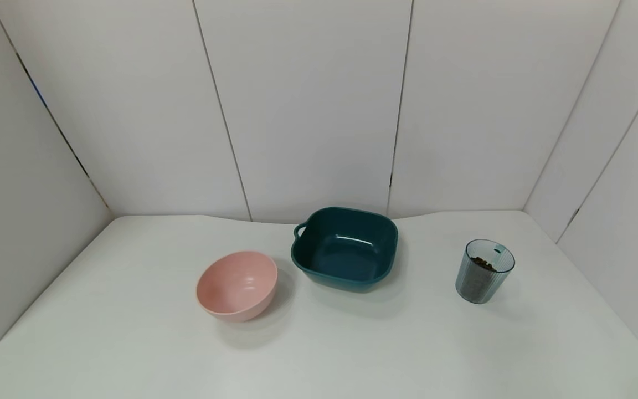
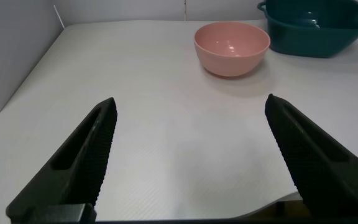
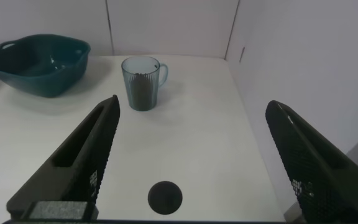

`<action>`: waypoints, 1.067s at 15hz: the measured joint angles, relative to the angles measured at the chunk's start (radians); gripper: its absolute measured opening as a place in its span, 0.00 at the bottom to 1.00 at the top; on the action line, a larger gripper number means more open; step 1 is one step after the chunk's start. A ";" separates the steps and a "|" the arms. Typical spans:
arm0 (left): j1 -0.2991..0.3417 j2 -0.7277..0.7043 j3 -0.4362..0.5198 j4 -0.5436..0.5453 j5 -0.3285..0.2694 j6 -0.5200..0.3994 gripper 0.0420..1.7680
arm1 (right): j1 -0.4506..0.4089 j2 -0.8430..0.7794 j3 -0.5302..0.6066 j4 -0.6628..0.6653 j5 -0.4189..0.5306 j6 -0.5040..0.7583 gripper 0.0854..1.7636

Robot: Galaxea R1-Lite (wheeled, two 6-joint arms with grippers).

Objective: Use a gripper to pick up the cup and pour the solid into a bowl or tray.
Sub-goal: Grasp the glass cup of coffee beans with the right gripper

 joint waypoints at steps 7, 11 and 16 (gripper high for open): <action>0.000 0.000 0.000 0.000 0.000 0.000 0.97 | 0.010 0.451 -0.299 -0.013 0.090 0.002 0.97; 0.000 0.000 0.000 0.000 0.000 0.000 0.97 | 0.023 0.732 -0.360 -0.121 0.104 -0.001 0.97; 0.000 0.000 0.000 0.000 0.000 0.000 0.97 | 0.054 1.009 -0.342 -0.187 0.105 -0.001 0.97</action>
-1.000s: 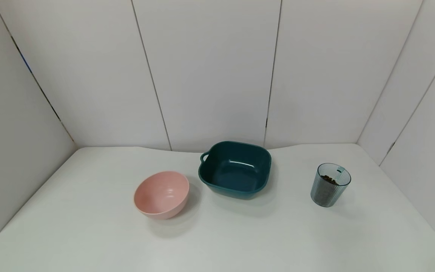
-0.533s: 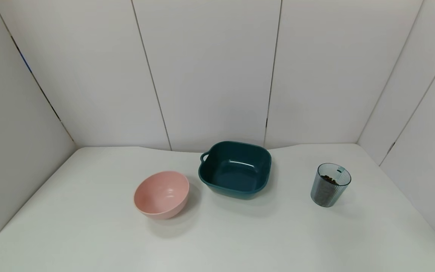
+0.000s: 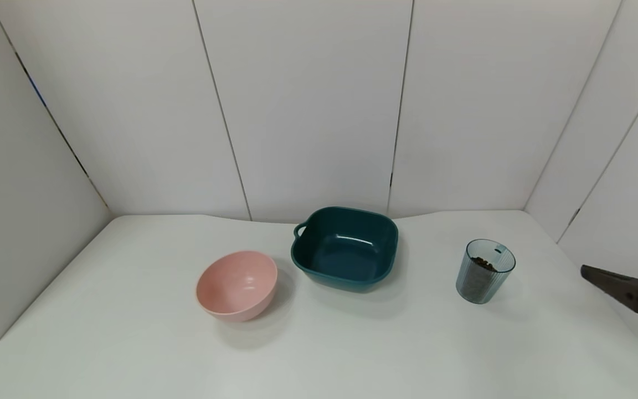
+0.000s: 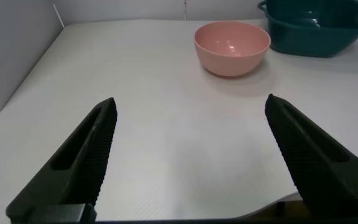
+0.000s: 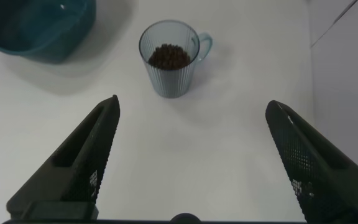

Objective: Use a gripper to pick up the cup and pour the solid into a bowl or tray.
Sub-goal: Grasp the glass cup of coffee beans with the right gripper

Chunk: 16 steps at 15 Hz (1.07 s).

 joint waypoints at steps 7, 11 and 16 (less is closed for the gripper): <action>0.000 0.000 0.000 0.000 0.000 0.000 0.97 | 0.101 0.308 0.115 -0.290 -0.054 0.004 0.97; 0.000 0.000 0.000 0.000 0.000 0.000 0.97 | 0.156 0.494 0.169 -0.516 -0.104 0.019 0.97; 0.000 0.000 0.000 0.000 0.000 0.000 0.97 | 0.158 0.672 0.172 -0.721 -0.111 0.076 0.97</action>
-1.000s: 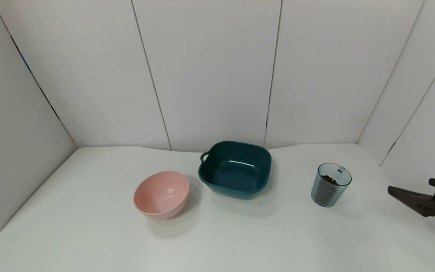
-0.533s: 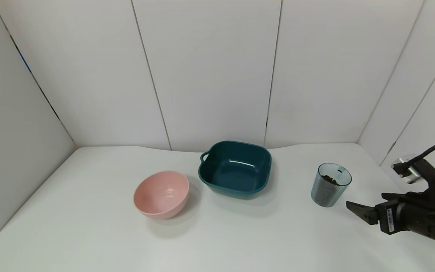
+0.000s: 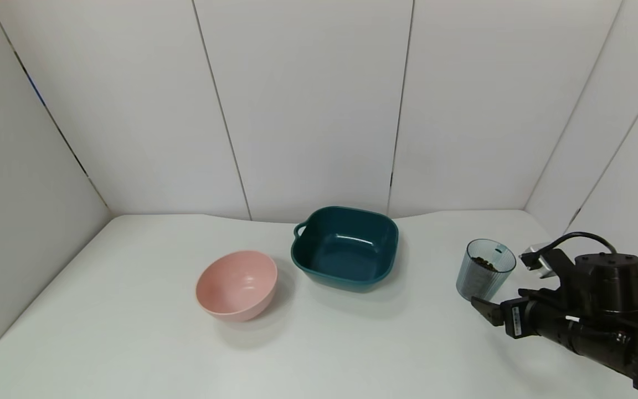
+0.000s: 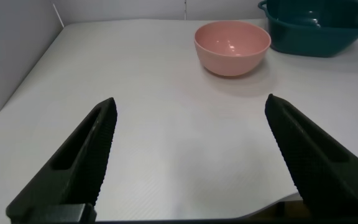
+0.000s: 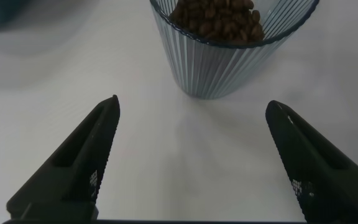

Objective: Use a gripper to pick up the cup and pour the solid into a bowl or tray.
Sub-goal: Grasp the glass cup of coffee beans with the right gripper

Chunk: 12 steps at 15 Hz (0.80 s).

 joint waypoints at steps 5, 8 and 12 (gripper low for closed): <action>0.000 0.000 0.000 0.000 0.000 0.000 0.97 | -0.009 0.152 -0.002 -0.257 -0.002 0.005 0.97; 0.000 0.000 0.000 0.000 0.000 0.000 0.97 | -0.010 0.214 -0.007 -0.320 -0.026 0.006 0.97; 0.000 0.000 0.000 0.000 0.000 0.000 0.97 | -0.013 0.245 -0.047 -0.330 -0.050 0.005 0.97</action>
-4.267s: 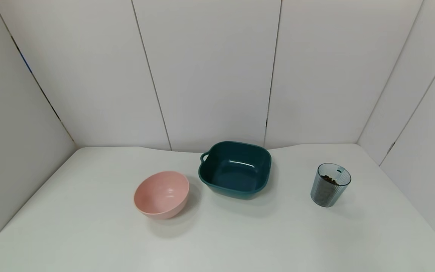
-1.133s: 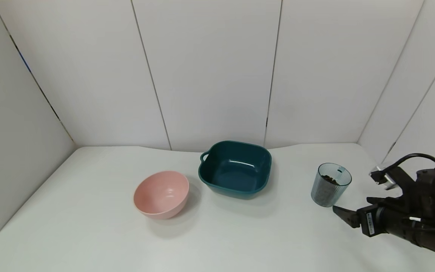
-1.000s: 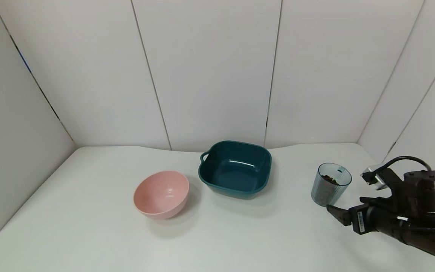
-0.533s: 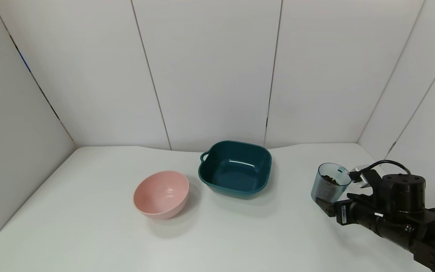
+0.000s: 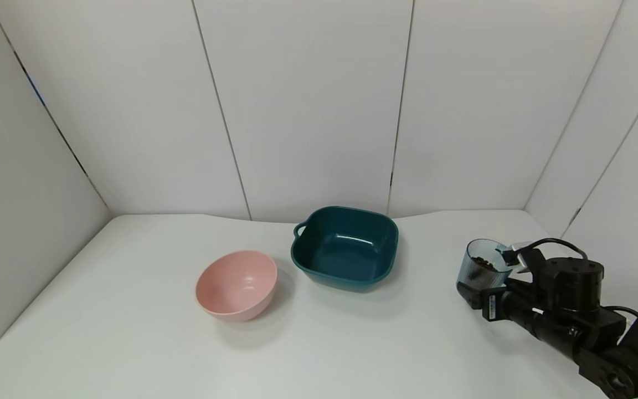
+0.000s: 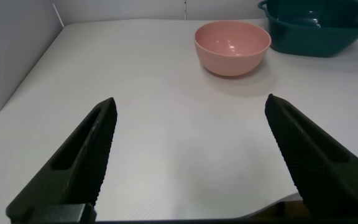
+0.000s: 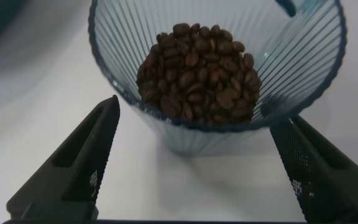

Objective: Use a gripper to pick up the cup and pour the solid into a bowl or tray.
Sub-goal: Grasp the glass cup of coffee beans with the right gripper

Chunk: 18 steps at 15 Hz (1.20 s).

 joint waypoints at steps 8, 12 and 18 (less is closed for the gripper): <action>0.000 0.000 0.000 0.000 0.000 0.000 0.97 | -0.004 0.036 -0.060 0.000 -0.003 0.013 0.97; 0.000 0.000 0.000 0.000 0.000 0.000 0.97 | -0.011 0.054 -0.081 0.000 -0.014 0.013 0.97; 0.000 0.000 0.000 0.000 0.000 0.000 0.97 | -0.015 0.066 -0.097 0.000 -0.015 0.013 0.97</action>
